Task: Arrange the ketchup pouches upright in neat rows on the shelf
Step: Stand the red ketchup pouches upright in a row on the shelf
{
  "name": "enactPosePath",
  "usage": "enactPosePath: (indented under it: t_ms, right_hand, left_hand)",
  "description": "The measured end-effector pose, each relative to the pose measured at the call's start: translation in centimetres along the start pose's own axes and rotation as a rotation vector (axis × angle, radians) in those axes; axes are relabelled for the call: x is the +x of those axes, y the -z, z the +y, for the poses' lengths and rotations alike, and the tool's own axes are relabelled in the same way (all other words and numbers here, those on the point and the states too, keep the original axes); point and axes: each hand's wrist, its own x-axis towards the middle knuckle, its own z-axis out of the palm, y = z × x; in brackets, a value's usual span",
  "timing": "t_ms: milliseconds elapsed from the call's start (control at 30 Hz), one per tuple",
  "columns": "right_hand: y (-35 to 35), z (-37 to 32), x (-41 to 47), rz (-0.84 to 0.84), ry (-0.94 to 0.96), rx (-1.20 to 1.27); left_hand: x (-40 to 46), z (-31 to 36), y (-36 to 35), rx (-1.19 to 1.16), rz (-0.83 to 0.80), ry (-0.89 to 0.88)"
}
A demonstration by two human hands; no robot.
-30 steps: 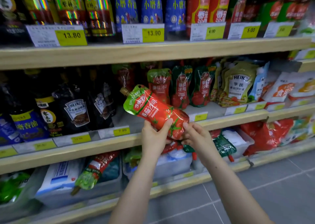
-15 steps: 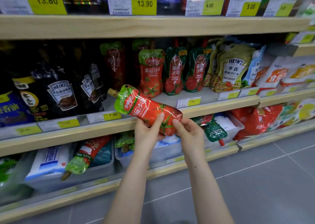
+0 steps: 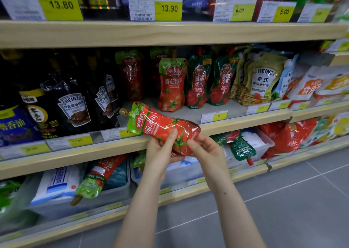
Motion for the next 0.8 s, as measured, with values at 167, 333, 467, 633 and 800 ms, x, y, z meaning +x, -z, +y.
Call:
enactPosePath:
  t_ms: [167, 333, 467, 633, 800]
  right_hand:
    - [0.0, 0.4, -0.6, 0.056, 0.137, -0.131]
    - [0.6, 0.5, -0.4, -0.013, 0.045, 0.004]
    - [1.0, 0.4, -0.3, -0.088, -0.031, 0.121]
    - [1.2, 0.2, 0.0, 0.027, 0.008, 0.073]
    - [1.5, -0.1, -0.2, 0.085, -0.003, 0.062]
  left_hand:
    - [0.3, -0.3, -0.1, -0.012, 0.021, -0.018]
    - [0.2, -0.4, -0.3, 0.036, -0.015, -0.016]
    - [0.2, -0.4, -0.3, 0.039, -0.028, 0.002]
    - [0.0, -0.8, -0.8, 0.047, 0.021, -0.048]
    - [-0.2, -1.1, -1.4, 0.09, 0.02, -0.09]
